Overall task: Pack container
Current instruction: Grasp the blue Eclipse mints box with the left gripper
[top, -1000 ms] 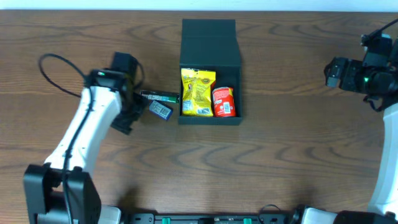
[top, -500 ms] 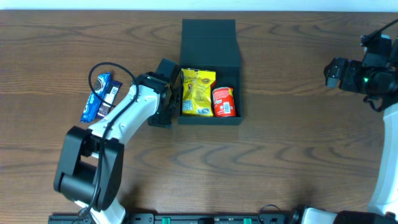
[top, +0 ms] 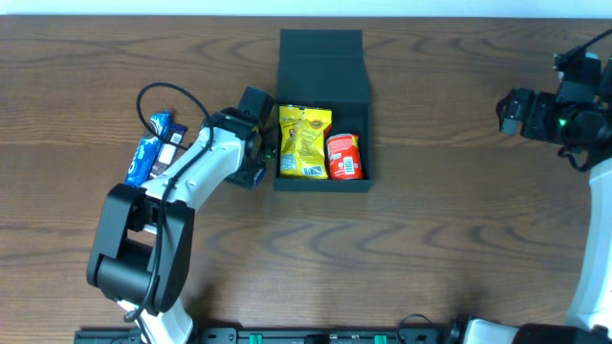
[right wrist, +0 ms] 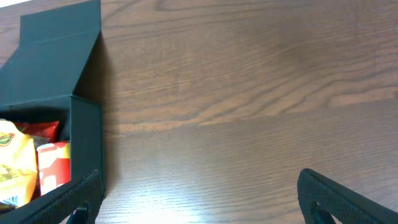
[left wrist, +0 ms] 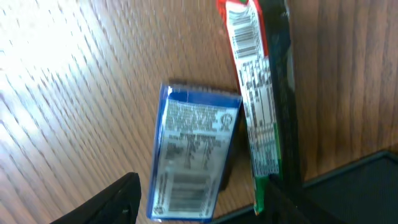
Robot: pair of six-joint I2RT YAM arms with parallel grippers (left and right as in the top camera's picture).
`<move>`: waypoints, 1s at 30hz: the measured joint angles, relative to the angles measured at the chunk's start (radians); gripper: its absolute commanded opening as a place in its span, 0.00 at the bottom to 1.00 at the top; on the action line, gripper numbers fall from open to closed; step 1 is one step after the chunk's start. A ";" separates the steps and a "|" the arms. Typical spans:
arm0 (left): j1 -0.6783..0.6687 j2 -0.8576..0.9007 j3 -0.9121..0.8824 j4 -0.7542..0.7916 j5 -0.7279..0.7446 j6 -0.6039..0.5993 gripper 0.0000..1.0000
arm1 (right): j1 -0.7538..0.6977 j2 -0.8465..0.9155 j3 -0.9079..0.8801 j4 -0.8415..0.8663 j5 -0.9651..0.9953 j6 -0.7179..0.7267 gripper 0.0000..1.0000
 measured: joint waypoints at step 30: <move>0.018 0.088 0.002 -0.002 0.034 0.099 0.47 | 0.000 0.000 0.000 -0.001 -0.001 0.000 0.99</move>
